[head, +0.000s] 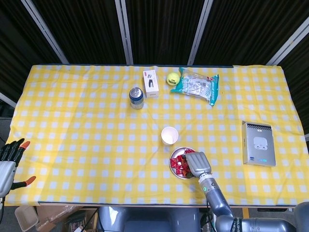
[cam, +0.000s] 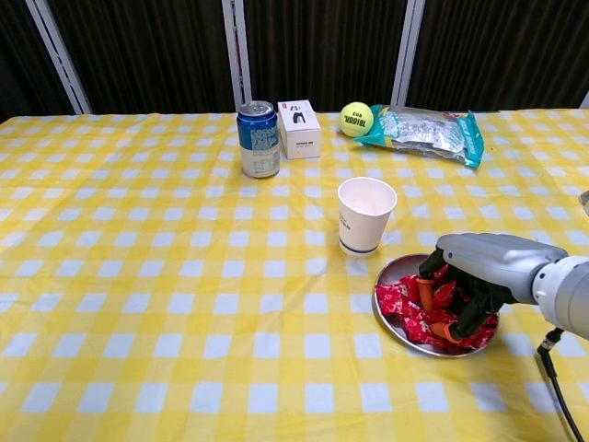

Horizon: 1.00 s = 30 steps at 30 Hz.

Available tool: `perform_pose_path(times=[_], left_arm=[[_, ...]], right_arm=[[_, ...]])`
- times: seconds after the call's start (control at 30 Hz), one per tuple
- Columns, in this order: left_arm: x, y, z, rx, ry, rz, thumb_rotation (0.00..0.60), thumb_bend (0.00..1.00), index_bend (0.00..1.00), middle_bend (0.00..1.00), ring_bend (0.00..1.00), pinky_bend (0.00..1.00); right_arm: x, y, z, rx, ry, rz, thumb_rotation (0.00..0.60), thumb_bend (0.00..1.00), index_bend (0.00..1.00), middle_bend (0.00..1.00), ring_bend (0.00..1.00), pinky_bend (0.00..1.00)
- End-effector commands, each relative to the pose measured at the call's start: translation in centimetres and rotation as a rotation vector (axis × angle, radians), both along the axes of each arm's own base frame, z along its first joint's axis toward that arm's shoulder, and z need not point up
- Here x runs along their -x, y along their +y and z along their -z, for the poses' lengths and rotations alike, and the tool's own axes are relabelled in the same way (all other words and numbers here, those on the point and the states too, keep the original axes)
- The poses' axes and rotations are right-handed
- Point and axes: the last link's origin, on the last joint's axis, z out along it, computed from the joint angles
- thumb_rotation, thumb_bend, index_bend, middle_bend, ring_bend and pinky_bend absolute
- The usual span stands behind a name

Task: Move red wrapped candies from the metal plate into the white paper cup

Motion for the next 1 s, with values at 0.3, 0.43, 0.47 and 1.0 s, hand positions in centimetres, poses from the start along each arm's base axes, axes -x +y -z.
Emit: perform_pose_path(times=[0.3, 0.43, 0.47, 1.0], left_arm=[[0.0, 0.0, 0.0, 0.001, -0.001, -0.001, 0.6, 0.0, 0.0, 0.0, 0.0, 0.0], [0.0, 0.0, 0.0, 0.002, -0.004, -0.002, 0.6, 0.0, 0.0, 0.0, 0.0, 0.0], [0.0, 0.0, 0.0, 0.003, -0.005, -0.003, 0.6, 0.0, 0.0, 0.0, 0.0, 0.0], [0.0, 0.1, -0.1, 0.008, -0.019, -0.011, 0.6, 0.0, 0.0, 0.0, 0.0, 0.0]], right_arm=[[-0.9, -0.6, -0.1, 0.038, -0.082, -0.023, 0.6, 0.44, 0.66, 0.81, 0.86, 0.91], [-1.5, -0.9, -0.6, 0.05, -0.102, -0.041, 0.6, 0.45, 0.66, 0.81, 0.86, 0.91], [-1.8, -1.0, -0.8, 0.055, -0.106, -0.048, 0.6, 0.45, 0.66, 0.81, 0.86, 0.91], [-6.1, -3.8, -4.5, 0.138, -0.137, -0.128, 0.6, 0.45, 0.66, 0.81, 0.86, 0.91]])
